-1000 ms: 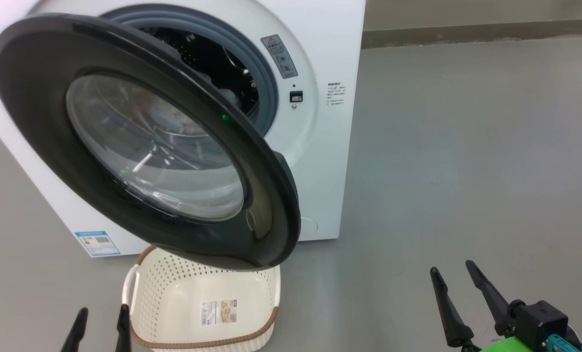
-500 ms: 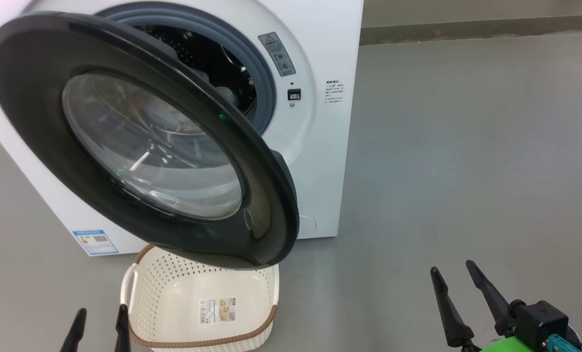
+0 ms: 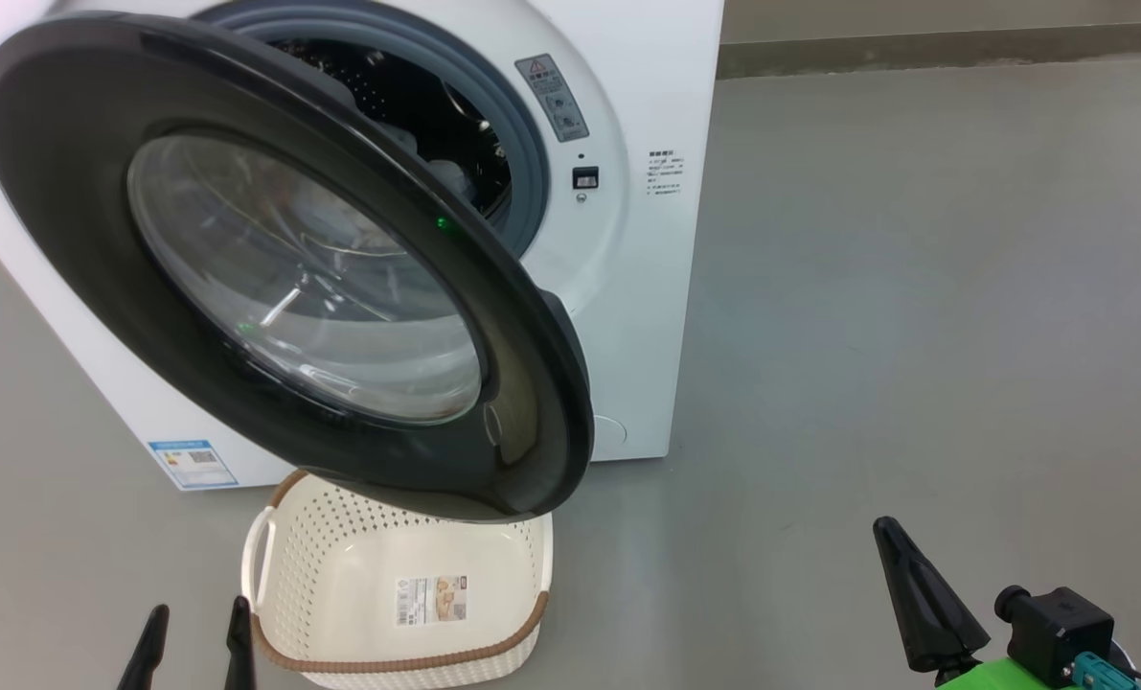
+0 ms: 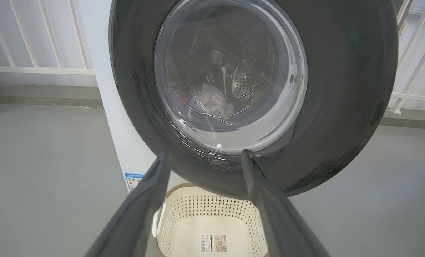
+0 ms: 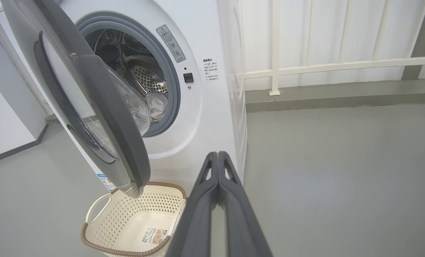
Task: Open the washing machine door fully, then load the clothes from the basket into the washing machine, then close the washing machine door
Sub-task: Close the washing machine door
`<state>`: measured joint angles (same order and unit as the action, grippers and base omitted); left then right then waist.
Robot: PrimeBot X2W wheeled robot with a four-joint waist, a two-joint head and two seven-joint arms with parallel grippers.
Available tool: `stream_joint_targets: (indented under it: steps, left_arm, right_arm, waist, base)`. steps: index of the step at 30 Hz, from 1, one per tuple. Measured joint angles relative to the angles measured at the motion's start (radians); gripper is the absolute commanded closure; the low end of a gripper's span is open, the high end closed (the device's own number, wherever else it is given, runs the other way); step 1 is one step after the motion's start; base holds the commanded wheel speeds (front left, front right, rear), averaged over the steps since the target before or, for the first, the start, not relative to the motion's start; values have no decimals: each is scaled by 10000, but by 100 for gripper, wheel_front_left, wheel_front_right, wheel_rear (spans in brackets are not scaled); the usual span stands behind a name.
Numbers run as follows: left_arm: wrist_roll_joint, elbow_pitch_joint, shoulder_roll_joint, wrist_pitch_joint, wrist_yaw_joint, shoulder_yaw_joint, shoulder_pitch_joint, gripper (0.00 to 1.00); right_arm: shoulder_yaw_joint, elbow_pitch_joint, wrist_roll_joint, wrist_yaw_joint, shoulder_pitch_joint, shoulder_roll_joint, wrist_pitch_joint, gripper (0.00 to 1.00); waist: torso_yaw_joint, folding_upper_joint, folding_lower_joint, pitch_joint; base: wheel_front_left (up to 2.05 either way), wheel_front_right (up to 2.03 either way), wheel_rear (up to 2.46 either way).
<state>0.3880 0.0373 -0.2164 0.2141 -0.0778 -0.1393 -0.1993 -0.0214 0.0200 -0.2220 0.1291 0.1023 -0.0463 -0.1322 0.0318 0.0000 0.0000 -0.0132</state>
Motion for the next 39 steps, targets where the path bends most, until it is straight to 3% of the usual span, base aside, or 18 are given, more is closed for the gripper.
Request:
stream_joint_targets:
  steps: [10,19,24,29,33,39]
  left_arm:
    - [2,13,-8,2,-2,-138,150,0]
    - [19,-40,54,96,8,-267,673,0]
    - [17,-100,81,176,6,-270,692,0]
    - [15,-134,90,251,8,-268,807,0]
    - [4,-127,140,265,8,-245,883,0]
    - [-105,-125,173,341,6,-211,883,0]
  right_arm:
    - [-236,-1087,-35,0,-926,-4,-17,100]
    - [-192,-3787,-267,0,-3975,-48,-698,100]
    - [-75,-4102,-274,0,-5508,-96,-1003,100]
    - [-489,-3528,-286,0,-6824,-171,-1108,100]
    - [-1611,-1678,-560,0,-7244,-192,-1064,100]
    - [-3001,276,-978,0,-7016,-201,38,100]
  waist:
    - [283,0,0,211]
    - [1016,0,-1,570]
    - [1354,0,0,686]
    - [1545,0,0,766]
    - [1673,0,0,784]
    - [1763,0,0,753]
  base:
    - [0,0,0]
    - [0,0,0]
    - [0,0,0]
    - [0,0,0]
    - [0,0,0]
    - [0,0,0]
